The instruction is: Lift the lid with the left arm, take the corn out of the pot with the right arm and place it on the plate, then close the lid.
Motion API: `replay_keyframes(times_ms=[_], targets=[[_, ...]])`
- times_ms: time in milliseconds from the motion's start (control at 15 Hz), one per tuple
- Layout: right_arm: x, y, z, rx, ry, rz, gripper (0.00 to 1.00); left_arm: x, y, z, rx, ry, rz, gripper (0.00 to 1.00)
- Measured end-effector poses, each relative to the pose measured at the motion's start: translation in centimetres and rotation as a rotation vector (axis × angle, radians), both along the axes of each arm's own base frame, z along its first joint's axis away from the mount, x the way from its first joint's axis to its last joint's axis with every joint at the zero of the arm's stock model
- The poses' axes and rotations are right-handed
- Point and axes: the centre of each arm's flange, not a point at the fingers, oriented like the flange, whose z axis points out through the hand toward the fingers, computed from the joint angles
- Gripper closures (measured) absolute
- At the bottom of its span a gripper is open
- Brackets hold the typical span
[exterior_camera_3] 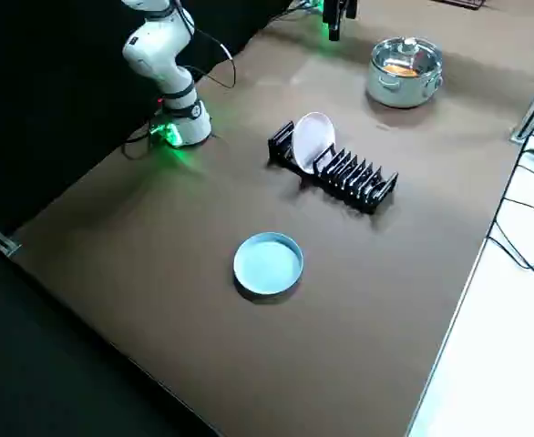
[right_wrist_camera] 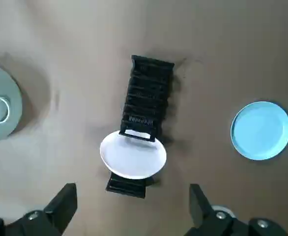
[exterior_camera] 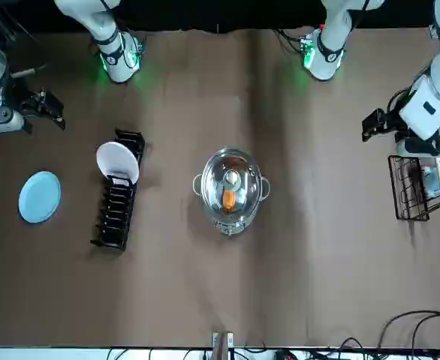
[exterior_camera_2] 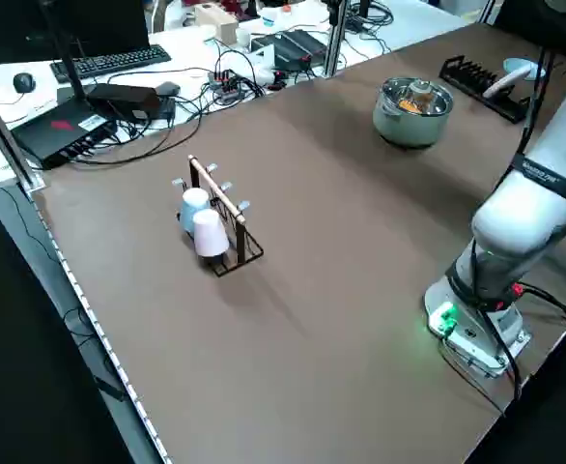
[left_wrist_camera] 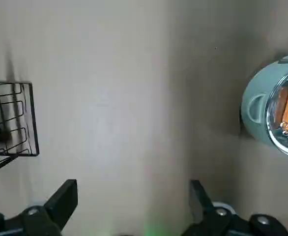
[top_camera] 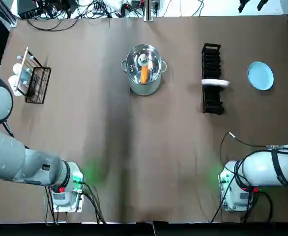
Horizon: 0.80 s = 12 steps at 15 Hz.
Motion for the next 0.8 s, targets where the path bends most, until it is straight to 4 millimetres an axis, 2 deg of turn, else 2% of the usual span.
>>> replay_keyframes(times_ms=[533,667,800], targets=[[0.0,0.1,0.0,0.0,0.001,0.001,0.0,0.3,0.7,-0.5,0.002,0.008,0.017,0.0],[0.0,0.2,0.0,0.0,0.001,0.004,0.0,0.6,0.5,-1.0,0.001,0.012,0.015,0.0],[0.0,0.3,0.0,0.0,0.0,0.005,0.0,1.0,-0.5,-1.9,-0.013,0.017,0.002,0.0]])
